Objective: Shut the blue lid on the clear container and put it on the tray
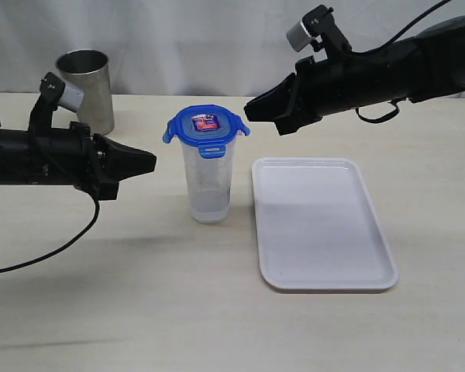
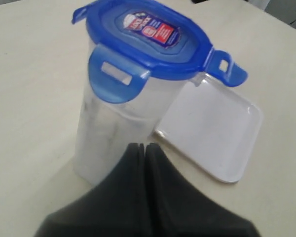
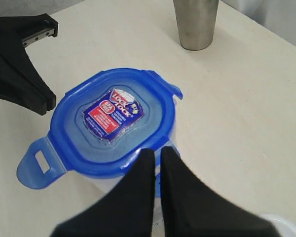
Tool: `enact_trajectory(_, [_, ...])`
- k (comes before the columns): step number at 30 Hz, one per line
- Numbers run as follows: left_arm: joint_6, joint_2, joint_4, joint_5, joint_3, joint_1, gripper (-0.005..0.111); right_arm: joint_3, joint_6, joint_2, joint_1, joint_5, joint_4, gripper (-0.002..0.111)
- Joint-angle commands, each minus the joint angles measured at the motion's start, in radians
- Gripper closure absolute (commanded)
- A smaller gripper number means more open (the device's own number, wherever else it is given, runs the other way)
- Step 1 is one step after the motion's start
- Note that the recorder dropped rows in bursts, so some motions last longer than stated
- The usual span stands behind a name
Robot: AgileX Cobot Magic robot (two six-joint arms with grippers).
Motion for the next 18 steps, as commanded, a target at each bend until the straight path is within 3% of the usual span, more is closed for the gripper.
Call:
enact_trajectory(1, [0.032, 0.003, -0.011, 0.136, -0.003, 0.0, 0.107, 0.005, 0.001, -0.005, 0.0, -0.008, 0.019, 0.104])
enact_trajectory(12, [0.032, 0.003, -0.011, 0.141, -0.025, -0.023, 0.107, 0.005, -0.012, -0.005, 0.0, -0.034, 0.025, 0.104])
enact_trajectory(15, [0.032, 0.003, -0.011, -0.01, -0.05, -0.082, 0.107, 0.005, -0.014, -0.005, 0.0, -0.036, 0.027, 0.104])
enact_trajectory(18, [0.032, 0.003, -0.011, -0.052, -0.05, -0.084, 0.107, 0.005, -0.014, -0.005, 0.0, -0.038, 0.027, 0.104])
